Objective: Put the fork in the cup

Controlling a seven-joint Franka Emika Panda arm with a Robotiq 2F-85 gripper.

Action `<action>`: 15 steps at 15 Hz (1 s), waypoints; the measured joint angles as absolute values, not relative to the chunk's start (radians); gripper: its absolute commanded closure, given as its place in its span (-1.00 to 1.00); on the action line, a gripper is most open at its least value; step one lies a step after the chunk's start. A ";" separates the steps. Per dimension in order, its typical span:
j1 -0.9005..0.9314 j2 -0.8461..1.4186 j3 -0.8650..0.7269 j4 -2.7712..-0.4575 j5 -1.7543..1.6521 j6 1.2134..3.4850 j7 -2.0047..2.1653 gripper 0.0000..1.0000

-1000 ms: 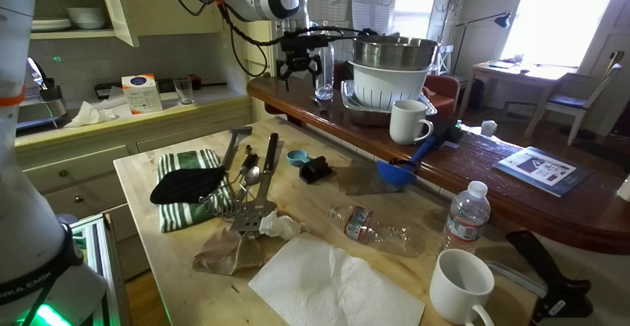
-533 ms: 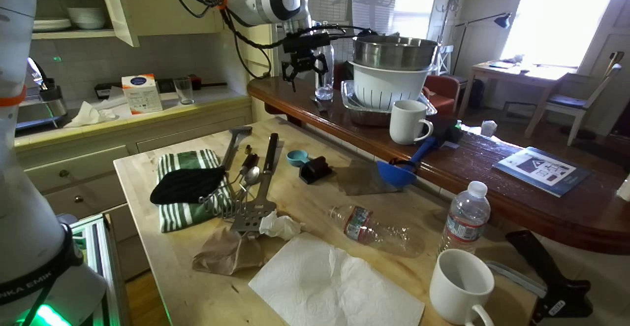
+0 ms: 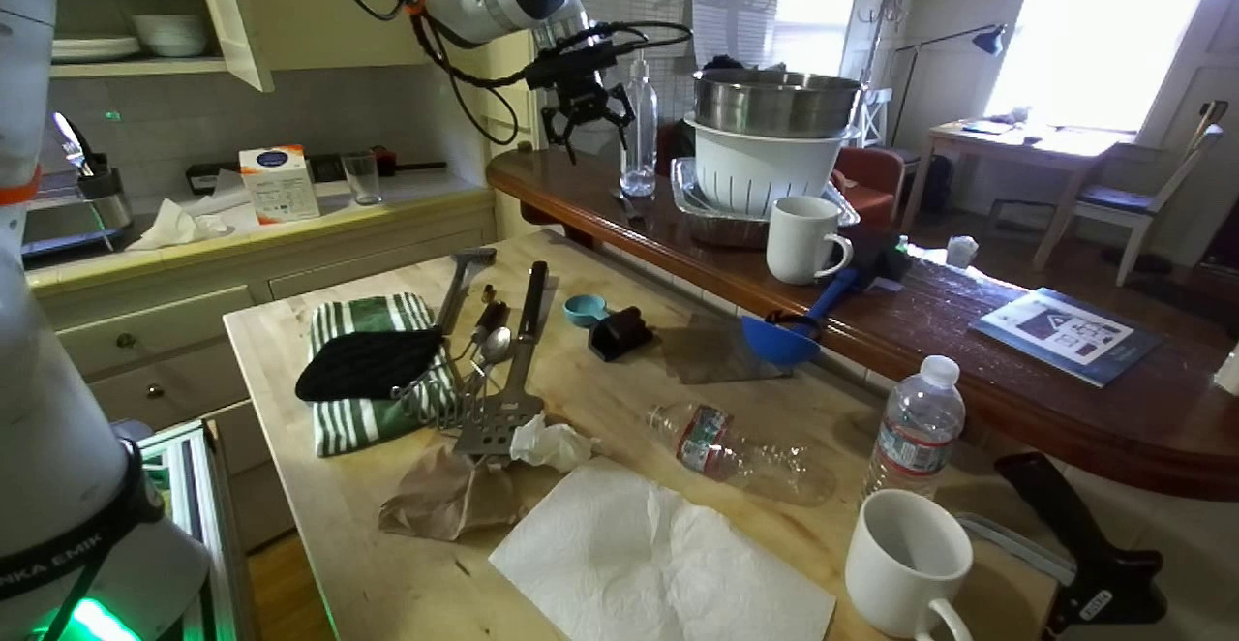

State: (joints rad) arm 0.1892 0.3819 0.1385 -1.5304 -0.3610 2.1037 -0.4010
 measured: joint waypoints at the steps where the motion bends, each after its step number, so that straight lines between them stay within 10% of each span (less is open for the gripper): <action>1: 0.198 0.374 0.135 -1.531 -0.367 2.095 -0.345 -1.00; 15: 0.181 0.381 0.107 -1.606 -0.307 2.135 -0.010 -1.00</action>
